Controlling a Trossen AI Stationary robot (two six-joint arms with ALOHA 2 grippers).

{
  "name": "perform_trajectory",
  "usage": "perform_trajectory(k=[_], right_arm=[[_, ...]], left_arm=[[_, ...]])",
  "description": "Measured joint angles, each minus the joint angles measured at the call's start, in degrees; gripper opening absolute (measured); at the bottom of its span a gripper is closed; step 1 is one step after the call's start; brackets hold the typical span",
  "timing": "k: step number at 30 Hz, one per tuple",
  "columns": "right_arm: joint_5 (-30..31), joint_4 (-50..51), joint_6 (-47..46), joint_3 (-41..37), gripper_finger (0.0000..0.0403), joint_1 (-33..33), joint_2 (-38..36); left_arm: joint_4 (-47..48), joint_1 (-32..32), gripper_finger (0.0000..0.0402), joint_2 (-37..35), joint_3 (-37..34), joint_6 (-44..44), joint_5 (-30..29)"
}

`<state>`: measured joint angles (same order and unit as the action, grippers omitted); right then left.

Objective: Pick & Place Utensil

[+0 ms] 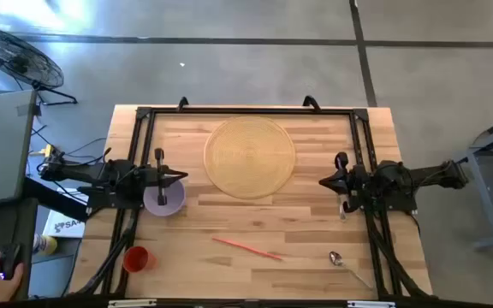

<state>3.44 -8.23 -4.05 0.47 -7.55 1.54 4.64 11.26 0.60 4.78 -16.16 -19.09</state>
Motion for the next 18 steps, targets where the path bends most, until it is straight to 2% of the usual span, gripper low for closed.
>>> perform_trajectory(k=[18], right_arm=[[0.0, 0.0, 0.0, 0.0, 0.0008, 0.0, 0.0]], left_arm=[[0.0, 0.0, 0.0003, 0.0, 0.0, 0.0, 0.0]])
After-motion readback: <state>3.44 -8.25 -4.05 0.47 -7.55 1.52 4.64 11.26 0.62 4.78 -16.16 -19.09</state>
